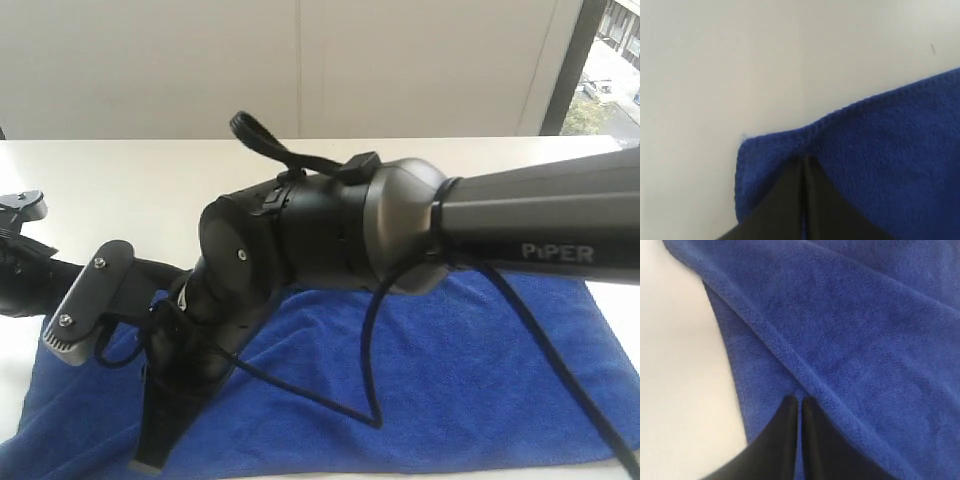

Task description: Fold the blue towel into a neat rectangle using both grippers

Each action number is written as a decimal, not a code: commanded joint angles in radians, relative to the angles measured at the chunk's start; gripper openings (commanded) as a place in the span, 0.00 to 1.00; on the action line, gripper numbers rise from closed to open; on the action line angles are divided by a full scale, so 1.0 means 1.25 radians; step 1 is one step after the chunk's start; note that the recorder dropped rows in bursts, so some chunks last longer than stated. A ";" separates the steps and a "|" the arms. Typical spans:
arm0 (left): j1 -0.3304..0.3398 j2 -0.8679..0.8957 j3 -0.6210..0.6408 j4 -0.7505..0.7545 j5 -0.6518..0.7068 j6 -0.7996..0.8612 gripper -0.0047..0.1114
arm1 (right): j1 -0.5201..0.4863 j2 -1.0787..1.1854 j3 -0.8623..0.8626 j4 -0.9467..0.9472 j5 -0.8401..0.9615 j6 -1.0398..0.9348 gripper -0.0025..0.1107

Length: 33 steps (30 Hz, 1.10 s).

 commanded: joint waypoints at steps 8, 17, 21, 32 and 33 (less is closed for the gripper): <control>0.001 0.058 -0.024 0.022 -0.050 0.005 0.04 | 0.008 0.094 0.003 0.101 0.002 -0.067 0.06; 0.001 0.076 -0.024 0.038 -0.094 0.005 0.04 | 0.026 0.119 0.003 0.114 -0.046 -0.089 0.06; 0.001 0.076 -0.024 0.039 -0.112 0.005 0.04 | 0.026 0.141 0.003 0.116 -0.042 -0.090 0.05; 0.001 0.076 -0.024 0.059 -0.125 0.005 0.04 | 0.026 0.149 0.003 0.118 0.023 -0.092 0.05; 0.001 0.076 -0.024 0.059 -0.125 0.005 0.04 | 0.026 0.149 0.003 0.118 0.029 -0.092 0.05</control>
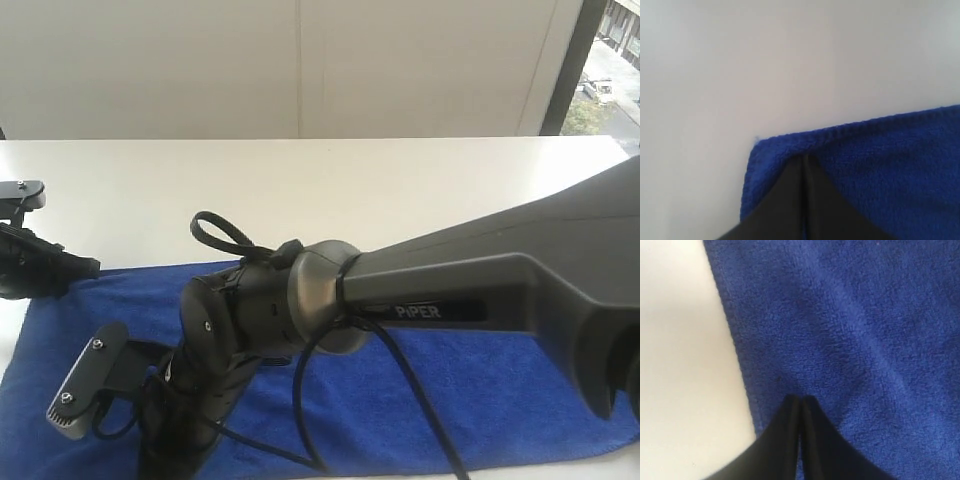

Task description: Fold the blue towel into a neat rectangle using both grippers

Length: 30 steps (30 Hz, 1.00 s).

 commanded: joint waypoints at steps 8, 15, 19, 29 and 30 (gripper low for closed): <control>0.001 0.019 0.011 0.013 0.018 0.002 0.04 | 0.002 0.000 0.003 0.000 0.039 -0.023 0.05; 0.001 -0.044 0.011 0.013 0.021 0.002 0.04 | 0.002 -0.049 0.002 -0.006 0.007 -0.023 0.05; 0.001 -0.104 0.011 0.013 0.045 0.002 0.04 | 0.002 -0.076 0.002 -0.012 -0.014 -0.023 0.05; 0.001 -0.429 0.011 0.122 0.453 -0.011 0.04 | -0.205 -0.163 -0.106 -0.046 0.152 -0.027 0.02; 0.001 -0.456 0.019 0.136 0.548 -0.033 0.04 | -0.251 -0.163 -0.113 -0.048 0.171 -0.027 0.02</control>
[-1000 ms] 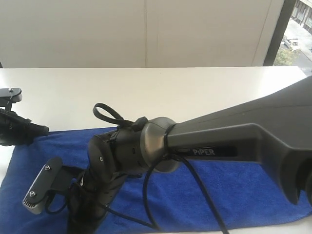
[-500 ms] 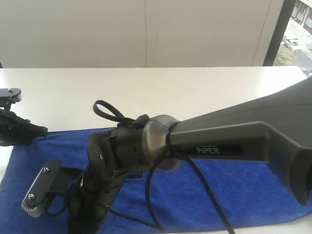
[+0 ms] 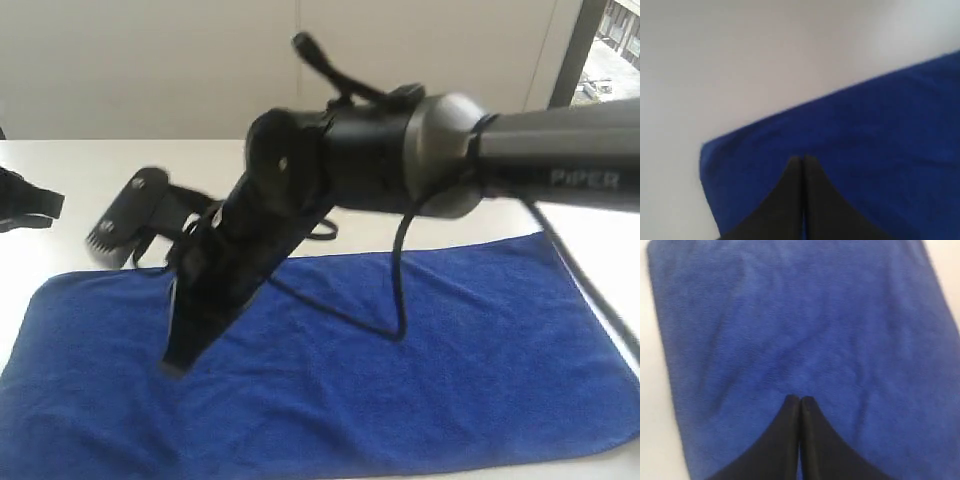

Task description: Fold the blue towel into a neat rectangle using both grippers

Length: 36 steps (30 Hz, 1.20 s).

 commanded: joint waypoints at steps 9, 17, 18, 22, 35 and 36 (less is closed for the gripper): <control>0.001 -0.106 0.172 0.079 0.178 -0.042 0.04 | -0.363 0.016 -0.005 -0.318 0.057 0.255 0.02; 0.001 -0.038 0.165 0.077 -0.032 -0.110 0.04 | -0.520 0.035 0.029 -0.312 -0.010 0.283 0.02; 0.001 -0.010 0.158 0.077 -0.036 -0.110 0.04 | -0.526 0.039 0.030 -0.312 -0.014 0.284 0.02; 0.001 0.101 0.116 0.087 -0.092 -0.109 0.04 | -0.544 0.050 0.030 -0.303 -0.050 0.284 0.02; 0.001 0.310 -0.002 0.091 -0.180 -0.107 0.04 | -0.585 0.175 -0.035 -0.303 -0.082 0.279 0.02; 0.001 0.318 -0.005 0.091 -0.182 -0.107 0.04 | -0.589 0.178 -0.035 -0.303 -0.084 0.278 0.02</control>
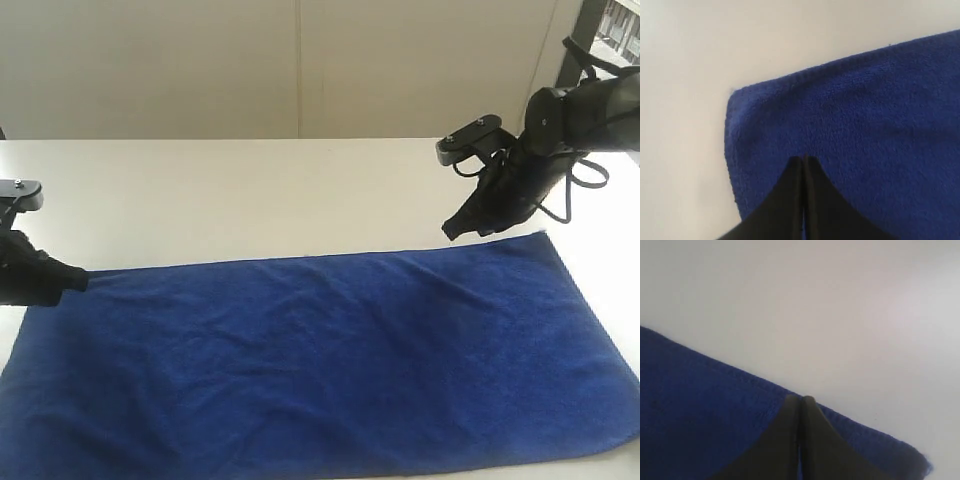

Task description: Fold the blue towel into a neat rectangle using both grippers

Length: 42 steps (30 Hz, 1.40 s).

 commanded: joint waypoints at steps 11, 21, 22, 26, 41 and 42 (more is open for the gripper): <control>0.001 0.069 -0.027 0.017 -0.056 -0.002 0.04 | -0.089 0.026 -0.009 -0.006 -0.004 0.000 0.02; 0.001 0.104 -0.035 0.029 -0.067 -0.001 0.04 | -0.096 0.081 -0.009 -0.008 -0.008 -0.004 0.02; 0.001 0.104 -0.035 0.029 -0.068 0.001 0.04 | -0.097 0.085 -0.009 -0.012 -0.010 -0.004 0.02; 0.001 0.104 -0.035 0.035 -0.074 0.001 0.04 | -0.105 0.085 -0.009 -0.030 -0.010 -0.004 0.02; 0.001 0.104 -0.073 0.035 -0.054 0.001 0.04 | -0.153 0.085 -0.009 -0.036 -0.002 0.008 0.02; 0.001 0.104 -0.073 0.035 -0.054 0.001 0.04 | -0.153 0.085 -0.009 -0.036 -0.002 0.008 0.02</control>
